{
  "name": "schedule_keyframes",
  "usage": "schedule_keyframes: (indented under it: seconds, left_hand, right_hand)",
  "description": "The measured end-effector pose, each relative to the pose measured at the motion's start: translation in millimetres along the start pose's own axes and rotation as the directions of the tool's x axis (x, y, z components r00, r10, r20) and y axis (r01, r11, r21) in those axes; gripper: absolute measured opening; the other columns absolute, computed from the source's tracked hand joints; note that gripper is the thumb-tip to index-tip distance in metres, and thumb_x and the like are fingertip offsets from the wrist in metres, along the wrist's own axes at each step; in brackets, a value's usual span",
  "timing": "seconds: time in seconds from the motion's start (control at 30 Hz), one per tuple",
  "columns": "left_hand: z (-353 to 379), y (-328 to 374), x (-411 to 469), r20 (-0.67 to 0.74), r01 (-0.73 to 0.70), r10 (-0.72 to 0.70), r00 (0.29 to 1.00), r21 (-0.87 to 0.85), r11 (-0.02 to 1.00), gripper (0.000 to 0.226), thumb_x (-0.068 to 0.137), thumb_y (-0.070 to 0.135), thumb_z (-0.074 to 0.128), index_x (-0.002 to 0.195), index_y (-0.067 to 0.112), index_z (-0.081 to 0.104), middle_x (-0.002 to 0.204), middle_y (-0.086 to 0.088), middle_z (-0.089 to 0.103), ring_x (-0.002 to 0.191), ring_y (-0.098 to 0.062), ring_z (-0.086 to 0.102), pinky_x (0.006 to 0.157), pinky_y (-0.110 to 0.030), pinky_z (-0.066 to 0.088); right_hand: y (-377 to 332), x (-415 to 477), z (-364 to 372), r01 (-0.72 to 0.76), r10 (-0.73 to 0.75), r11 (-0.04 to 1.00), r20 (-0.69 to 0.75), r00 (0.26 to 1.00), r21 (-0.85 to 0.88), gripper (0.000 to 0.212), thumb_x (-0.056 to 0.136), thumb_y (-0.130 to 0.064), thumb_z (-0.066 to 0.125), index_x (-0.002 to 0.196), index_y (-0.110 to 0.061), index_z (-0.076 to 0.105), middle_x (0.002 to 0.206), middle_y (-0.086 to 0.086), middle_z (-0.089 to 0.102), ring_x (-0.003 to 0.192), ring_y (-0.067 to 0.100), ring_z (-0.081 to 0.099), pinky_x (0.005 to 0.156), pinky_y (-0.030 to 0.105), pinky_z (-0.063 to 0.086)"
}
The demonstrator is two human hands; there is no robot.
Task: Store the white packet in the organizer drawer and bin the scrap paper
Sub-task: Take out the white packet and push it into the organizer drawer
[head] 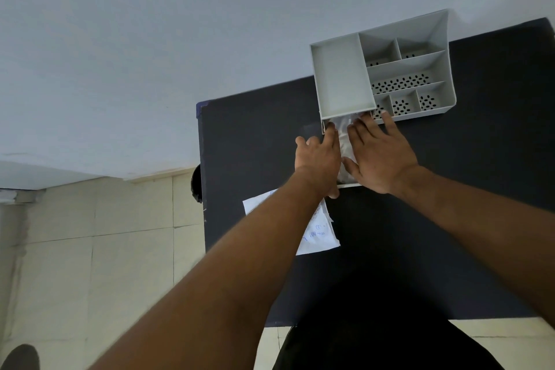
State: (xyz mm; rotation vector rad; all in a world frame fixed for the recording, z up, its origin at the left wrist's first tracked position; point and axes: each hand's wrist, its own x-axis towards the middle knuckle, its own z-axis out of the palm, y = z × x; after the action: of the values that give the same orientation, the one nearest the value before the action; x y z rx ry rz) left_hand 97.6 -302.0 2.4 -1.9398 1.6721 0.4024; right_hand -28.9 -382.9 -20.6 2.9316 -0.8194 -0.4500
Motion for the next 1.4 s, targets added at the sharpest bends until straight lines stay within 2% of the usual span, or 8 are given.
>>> schedule_keyframes:
  seconds: [0.23,0.37,0.5,0.67,0.87,1.0,1.2,1.4]
  left_hand:
    - [17.3,1.7,-16.2,-0.152,-0.005,-0.006,0.988,-0.07,0.998,0.124,0.074,0.058,0.077,0.16,0.009,0.002,0.169,-0.01,-0.011,0.119,-0.033,0.053,0.099,-0.051,0.042]
    - [26.8,0.6,-23.3,-0.21,-0.024,0.002,0.978,-0.098,0.995,0.108,0.081,0.054,0.071,0.159,0.008,0.014,0.169,-0.009,-0.002,0.11,-0.032,0.057,0.092,-0.049,0.045]
    - [23.2,2.0,-19.2,-0.19,-0.013,-0.004,0.982,-0.087,0.996,0.109,0.079,0.054,0.074,0.159,0.008,0.016,0.168,-0.011,0.006,0.114,-0.032,0.059,0.098,-0.05,0.043]
    - [18.2,3.5,-13.7,-0.189,-0.017,-0.002,0.982,-0.099,0.995,0.109,0.083,0.048,0.073,0.16,0.009,0.006,0.168,-0.016,0.008,0.113,-0.032,0.063,0.101,-0.056,0.042]
    - [10.1,-1.1,-8.4,-0.197,-0.011,-0.016,0.98,-0.134,0.991,0.11,0.084,0.042,0.073,0.16,0.011,-0.001,0.169,-0.015,0.006,0.105,-0.031,0.068,0.101,-0.055,0.043]
    - [8.6,-0.2,-7.5,-0.201,0.006,-0.037,0.979,-0.154,0.988,0.106,0.087,0.039,0.069,0.16,0.012,-0.003,0.169,-0.013,0.003,0.104,-0.03,0.068,0.101,-0.053,0.043]
    - [11.5,4.4,-4.6,-0.237,0.016,-0.076,0.968,-0.246,0.969,0.089,0.097,0.047,0.053,0.16,0.012,0.002,0.169,-0.014,0.004,0.105,-0.03,0.068,0.1,-0.054,0.044]
    - [20.7,7.2,-12.4,-0.221,0.04,-0.085,0.972,-0.202,0.979,0.078,0.098,0.05,0.048,0.16,0.017,0.015,0.17,-0.005,0.003,0.101,-0.034,0.068,0.093,-0.051,0.048]
  right_hand:
    - [0.3,-9.0,4.9,-0.012,0.013,0.999,-0.037,0.999,0.04,0.078,0.093,-0.053,0.018,0.149,-0.003,0.04,0.157,0.018,0.038,0.151,0.031,0.024,0.122,0.055,0.01]
    - [-5.5,-21.8,7.1,-0.023,0.033,0.993,-0.086,0.996,0.119,0.072,0.095,-0.05,0.026,0.146,-0.003,0.046,0.153,0.018,0.045,0.147,0.031,0.033,0.121,0.055,0.013]
    - [-13.4,-29.8,7.9,-0.034,0.048,0.988,-0.09,0.995,0.15,0.071,0.095,-0.049,0.025,0.144,-0.002,0.046,0.15,0.019,0.048,0.145,0.033,0.036,0.12,0.056,0.015]
    - [-19.9,-25.2,2.3,-0.063,0.064,0.991,-0.012,0.998,0.118,0.075,0.096,-0.05,0.013,0.151,-0.006,0.039,0.157,0.013,0.04,0.153,0.03,0.019,0.122,0.057,0.007]
    - [-19.2,-11.2,-4.5,-0.076,0.073,0.992,0.029,0.997,0.105,0.072,0.1,-0.052,0.018,0.158,-0.011,0.021,0.166,0.008,0.023,0.156,0.027,0.0,0.122,0.056,-0.001]
    - [-16.8,-7.7,-8.9,-0.095,0.095,0.984,0.002,0.995,0.153,0.071,0.1,-0.052,0.021,0.158,-0.012,0.021,0.165,0.008,0.025,0.155,0.026,0.006,0.122,0.055,0.0]
    - [-13.2,-21.2,-2.7,-0.065,0.086,0.974,-0.086,0.993,0.216,0.069,0.097,-0.047,0.019,0.151,-0.01,0.039,0.158,0.01,0.041,0.151,0.026,0.028,0.123,0.054,0.011]
    - [-9.1,-25.3,-0.3,-0.031,0.036,0.984,-0.026,0.999,0.174,0.072,0.096,-0.049,0.01,0.154,-0.014,0.036,0.16,0.006,0.038,0.153,0.027,0.019,0.122,0.058,0.006]
